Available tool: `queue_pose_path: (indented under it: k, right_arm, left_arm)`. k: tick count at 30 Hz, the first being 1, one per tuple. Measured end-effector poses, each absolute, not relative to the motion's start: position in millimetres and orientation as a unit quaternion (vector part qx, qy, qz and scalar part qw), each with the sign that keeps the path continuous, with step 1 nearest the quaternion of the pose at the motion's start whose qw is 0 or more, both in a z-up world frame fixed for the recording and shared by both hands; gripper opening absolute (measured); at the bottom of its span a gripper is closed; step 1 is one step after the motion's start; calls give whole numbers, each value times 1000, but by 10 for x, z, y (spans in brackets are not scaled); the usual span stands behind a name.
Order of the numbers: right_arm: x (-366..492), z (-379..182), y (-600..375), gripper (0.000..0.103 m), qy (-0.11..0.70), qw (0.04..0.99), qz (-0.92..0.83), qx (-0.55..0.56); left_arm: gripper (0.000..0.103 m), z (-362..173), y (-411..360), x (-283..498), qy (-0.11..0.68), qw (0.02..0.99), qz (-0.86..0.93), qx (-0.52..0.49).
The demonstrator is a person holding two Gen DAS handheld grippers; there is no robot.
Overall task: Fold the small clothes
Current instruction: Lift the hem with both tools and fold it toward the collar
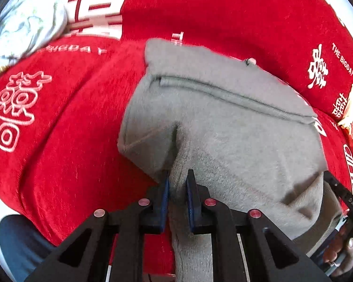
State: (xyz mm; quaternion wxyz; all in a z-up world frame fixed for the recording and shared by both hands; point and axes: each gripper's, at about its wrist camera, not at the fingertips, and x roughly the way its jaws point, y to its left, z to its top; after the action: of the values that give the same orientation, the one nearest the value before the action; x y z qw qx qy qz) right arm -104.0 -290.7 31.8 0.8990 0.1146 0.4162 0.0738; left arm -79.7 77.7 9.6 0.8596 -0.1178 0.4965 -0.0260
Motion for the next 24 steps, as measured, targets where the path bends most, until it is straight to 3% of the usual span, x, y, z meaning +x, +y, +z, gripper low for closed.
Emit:
queue_pose_path:
  k: [2,3,4,5,6,7,16,24]
  right_arm:
    - [-1066,309,-2950,7,417,897,80,123]
    - [-1100,329,-2989,15,415,896,87,133]
    - [-1144,357,-3026,22,413,894,95,144]
    - [-1171,383,-3070,41,410,894,100,151]
    - [-1236,426,-3111,63,404,896,100,154]
    - [-1306,466,-3147,76,397,900,95,152]
    - [-1883,442,-3421,74,420,872,145,206]
    - [-2079,378,-2741,74,428,891,154,0]
  left_arm:
    - [15,132,839,-900,495,859,-32,-130]
    - [16,131,872,-951,501,853,-39,-139]
    - [35,111,892,-1001,510,846,-47,-151]
    - [74,90,905,-1061,518,839,-53,-161]
    - [89,73,954,-1159,518,836,-49,-174]
    - [97,78,988,-1255,505,843,-39,-182]
    - [97,-187,703,-1562,535,828,-69,-154]
    - [97,-150,677,-1584,531,829,-71,-158]
